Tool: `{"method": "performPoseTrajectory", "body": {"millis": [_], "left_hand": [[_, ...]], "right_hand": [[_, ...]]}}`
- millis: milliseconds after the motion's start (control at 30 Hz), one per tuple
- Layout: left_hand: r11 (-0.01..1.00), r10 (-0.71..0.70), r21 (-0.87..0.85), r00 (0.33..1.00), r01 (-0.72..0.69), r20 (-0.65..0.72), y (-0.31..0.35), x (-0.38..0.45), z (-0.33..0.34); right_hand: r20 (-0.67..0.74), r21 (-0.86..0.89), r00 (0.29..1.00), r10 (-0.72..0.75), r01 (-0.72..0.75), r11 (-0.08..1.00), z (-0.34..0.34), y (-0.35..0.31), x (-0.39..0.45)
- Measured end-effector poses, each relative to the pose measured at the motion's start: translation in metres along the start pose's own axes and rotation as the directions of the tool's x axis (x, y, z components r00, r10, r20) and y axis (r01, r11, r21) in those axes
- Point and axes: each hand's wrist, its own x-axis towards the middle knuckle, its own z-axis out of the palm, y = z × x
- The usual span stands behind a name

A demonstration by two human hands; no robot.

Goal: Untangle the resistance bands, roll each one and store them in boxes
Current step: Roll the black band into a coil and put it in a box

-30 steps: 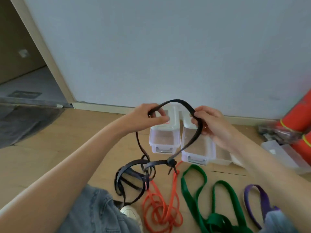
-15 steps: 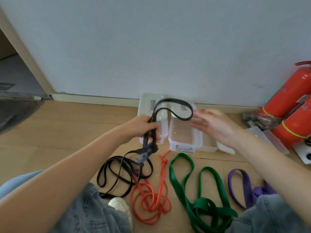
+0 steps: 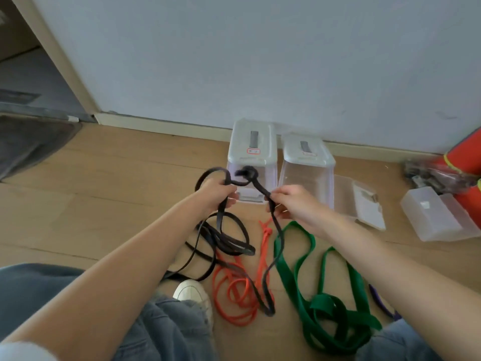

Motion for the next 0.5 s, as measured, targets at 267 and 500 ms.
{"method": "performPoseTrajectory", "body": {"millis": [267,500], "left_hand": [[0.567,-0.144,0.823,0.986,0.014,0.082,-0.147,0.064,-0.021],[0.257,-0.153,0.965,0.988,0.056,-0.016,-0.225,0.09,-0.005]], "right_hand": [[-0.031,-0.386,0.984,0.176,-0.174,0.906,0.065,0.108,0.072],[0.187,-0.782,0.942,0.278,-0.029,0.622,0.104,0.174,0.124]]}}
